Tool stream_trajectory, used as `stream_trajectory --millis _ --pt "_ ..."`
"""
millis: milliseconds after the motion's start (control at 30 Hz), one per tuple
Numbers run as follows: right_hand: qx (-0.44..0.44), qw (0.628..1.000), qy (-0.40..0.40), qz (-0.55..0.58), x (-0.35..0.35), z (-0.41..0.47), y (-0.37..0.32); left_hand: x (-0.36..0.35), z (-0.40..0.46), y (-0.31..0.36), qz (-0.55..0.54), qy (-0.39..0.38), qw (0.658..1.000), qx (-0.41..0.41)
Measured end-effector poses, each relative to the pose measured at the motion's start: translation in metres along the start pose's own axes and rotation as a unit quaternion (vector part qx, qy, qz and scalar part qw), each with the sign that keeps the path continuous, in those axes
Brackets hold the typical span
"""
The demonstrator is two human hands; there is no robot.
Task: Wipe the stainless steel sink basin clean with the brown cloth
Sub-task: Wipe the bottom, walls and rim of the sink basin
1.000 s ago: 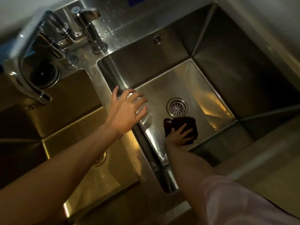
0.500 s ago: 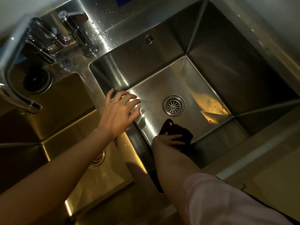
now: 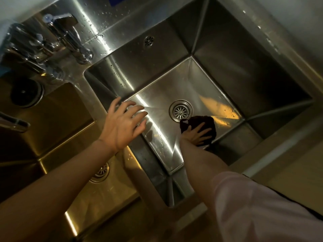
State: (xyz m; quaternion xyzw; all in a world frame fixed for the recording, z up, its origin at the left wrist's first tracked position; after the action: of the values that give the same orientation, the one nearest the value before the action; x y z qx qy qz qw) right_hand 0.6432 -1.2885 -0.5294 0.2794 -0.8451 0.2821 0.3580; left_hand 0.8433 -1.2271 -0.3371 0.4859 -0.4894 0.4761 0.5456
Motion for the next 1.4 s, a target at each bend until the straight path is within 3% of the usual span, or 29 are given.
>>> stream_trajectory --millis 333,500,700,1400 --pt "-0.081 0.995 0.010 0.058 -0.036 -0.035 0.021 0.001 0.000 -0.005 -0.142 -0.028 0.989 0.014" --pt "-0.101 0.992 0.022 0.076 -0.031 -0.031 0.010 -0.002 0.000 -0.005 -0.118 -0.040 0.992 -0.009" --pt "-0.033 0.997 0.052 0.054 -0.010 0.008 0.009 0.000 0.000 -0.002 -0.105 -0.024 0.994 -0.030" --pt "-0.064 0.980 0.154 0.106 -0.017 0.037 0.011 -0.009 0.000 -0.007 -0.096 0.007 0.994 -0.055"
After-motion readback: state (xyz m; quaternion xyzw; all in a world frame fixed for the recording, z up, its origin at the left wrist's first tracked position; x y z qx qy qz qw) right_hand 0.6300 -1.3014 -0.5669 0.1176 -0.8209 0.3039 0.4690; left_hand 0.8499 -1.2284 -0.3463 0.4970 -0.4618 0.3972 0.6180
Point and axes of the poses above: each hand's wrist, its own z-axis towards the middle knuckle, its own x-axis out of the back of the hand, y = z × x, the point moved 3 cm from there along z, towards the middle knuckle, and after that the axes turned 3 degrees about y, right-handed, at the moved point
